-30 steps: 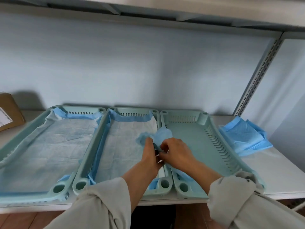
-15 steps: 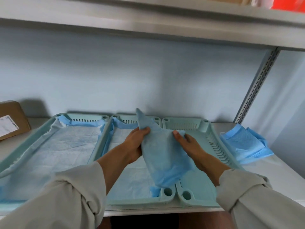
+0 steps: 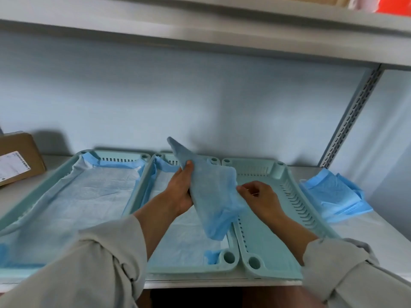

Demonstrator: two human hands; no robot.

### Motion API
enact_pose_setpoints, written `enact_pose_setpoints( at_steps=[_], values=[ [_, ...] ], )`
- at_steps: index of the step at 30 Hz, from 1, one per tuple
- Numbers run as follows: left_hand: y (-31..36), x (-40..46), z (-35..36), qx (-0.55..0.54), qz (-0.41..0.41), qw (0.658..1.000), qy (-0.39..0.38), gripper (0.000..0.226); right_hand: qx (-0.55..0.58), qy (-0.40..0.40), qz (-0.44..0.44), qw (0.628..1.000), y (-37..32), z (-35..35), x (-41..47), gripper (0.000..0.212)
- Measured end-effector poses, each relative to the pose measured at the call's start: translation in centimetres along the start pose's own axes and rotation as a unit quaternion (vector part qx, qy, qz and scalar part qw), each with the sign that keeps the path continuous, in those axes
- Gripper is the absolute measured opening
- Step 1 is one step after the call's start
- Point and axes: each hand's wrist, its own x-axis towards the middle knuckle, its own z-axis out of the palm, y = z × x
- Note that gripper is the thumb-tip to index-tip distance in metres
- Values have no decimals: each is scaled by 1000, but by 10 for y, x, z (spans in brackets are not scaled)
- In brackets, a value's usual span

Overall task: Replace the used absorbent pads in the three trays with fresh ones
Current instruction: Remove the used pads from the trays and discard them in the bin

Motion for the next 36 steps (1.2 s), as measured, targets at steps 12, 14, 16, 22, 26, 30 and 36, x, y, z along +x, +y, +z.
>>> enact_pose_setpoints(
  at_steps=[12, 14, 16, 22, 26, 30, 36],
  values=[
    [-22, 19, 15, -116, 51, 984, 124, 47, 286, -159, 264, 907, -23, 17, -26, 32],
    [-22, 18, 16, -151, 48, 977, 141, 45, 405, -69, 301, 860, -15, 17, -17, 30],
    [-23, 13, 19, -181, 42, 973, 138, 42, 484, -22, 324, 813, -12, 12, -15, 30],
    [-42, 5, 35, -211, -7, 973, 89, 41, 362, 93, 288, 882, -13, 2, -10, 40],
    [-44, 9, 29, -181, -40, 983, 19, 46, 133, 90, 87, 983, -5, 0, -13, 39],
    [-35, 7, 27, -161, -41, 986, -14, 41, 41, -128, -171, 976, -3, 14, -28, 53],
    [-31, 11, 6, -121, -21, 992, -33, 46, -308, -260, -159, 901, 6, 15, -33, 38]
  ],
)
